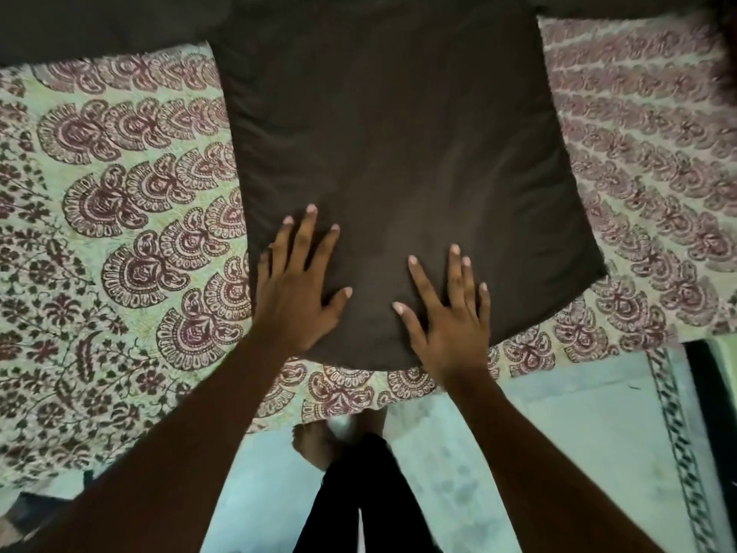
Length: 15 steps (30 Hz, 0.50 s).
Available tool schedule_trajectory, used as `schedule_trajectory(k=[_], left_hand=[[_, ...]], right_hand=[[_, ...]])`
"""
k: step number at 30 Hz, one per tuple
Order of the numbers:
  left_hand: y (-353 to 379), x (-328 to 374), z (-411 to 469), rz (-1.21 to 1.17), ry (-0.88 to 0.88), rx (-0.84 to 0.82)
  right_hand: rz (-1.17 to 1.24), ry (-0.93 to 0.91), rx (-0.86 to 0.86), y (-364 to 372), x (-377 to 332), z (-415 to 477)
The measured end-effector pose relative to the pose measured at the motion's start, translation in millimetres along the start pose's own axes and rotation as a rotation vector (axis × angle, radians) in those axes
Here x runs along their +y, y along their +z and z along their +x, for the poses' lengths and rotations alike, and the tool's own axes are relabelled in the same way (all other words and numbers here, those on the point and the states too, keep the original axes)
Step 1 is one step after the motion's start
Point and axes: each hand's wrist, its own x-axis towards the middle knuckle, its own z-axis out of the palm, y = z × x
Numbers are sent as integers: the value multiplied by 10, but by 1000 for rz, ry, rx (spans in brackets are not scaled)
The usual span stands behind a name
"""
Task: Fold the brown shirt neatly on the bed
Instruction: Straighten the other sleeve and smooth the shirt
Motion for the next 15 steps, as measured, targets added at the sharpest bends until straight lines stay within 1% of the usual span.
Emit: schedule_trajectory(k=[3, 5, 7, 10, 11, 12, 13, 15], left_hand=[[97, -55, 0, 26, -21, -74], [133, -27, -152, 36, -45, -106], [162, -6, -292, 39, -40, -136], [157, 4, -361, 16, -48, -134], [150, 9, -355, 19, -58, -139], [151, 18, -347, 24, -68, -148], [151, 24, -337, 24, -74, -155], [147, 27, -330, 20, -85, -166]], right_hand=[[13, 111, -29, -92, 367, -281], [-7, 149, -7, -188, 577, -217], [-39, 75, 27, -284, 763, 27], [-41, -172, -35, -382, 984, 542], [-51, -195, -58, -388, 1043, 665], [-55, -151, -64, -385, 1105, 735], [-37, -41, -53, -386, 1178, 754], [68, 259, -21, -404, 1337, 682]])
